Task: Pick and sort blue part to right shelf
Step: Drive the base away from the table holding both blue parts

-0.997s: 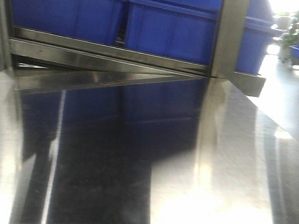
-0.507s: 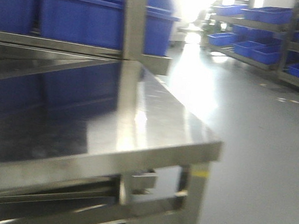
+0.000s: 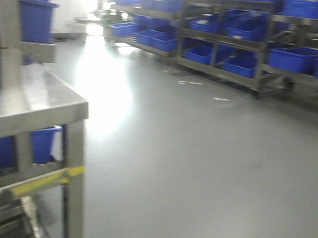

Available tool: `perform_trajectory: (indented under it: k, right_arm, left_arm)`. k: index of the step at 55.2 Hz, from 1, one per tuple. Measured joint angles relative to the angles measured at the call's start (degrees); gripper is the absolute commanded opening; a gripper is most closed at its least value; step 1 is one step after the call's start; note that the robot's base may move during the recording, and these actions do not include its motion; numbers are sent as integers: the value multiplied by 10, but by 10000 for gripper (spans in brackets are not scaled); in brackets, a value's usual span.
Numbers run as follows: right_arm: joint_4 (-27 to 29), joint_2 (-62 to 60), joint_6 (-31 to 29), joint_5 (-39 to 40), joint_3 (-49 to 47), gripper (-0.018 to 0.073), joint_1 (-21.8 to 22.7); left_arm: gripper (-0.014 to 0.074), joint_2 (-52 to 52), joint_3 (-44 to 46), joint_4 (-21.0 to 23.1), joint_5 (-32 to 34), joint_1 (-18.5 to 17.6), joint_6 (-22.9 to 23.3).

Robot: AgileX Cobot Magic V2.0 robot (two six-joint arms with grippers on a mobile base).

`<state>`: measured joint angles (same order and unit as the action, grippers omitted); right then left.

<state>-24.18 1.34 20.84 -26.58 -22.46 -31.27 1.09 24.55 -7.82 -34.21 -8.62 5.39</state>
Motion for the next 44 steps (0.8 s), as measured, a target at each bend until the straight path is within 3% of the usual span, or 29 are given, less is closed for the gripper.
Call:
perform_trajectory:
  k: [44]
  right_arm:
    - [0,0,0,0,0,202,0]
  left_arm:
    - [314,0,0,0,0,0,0]
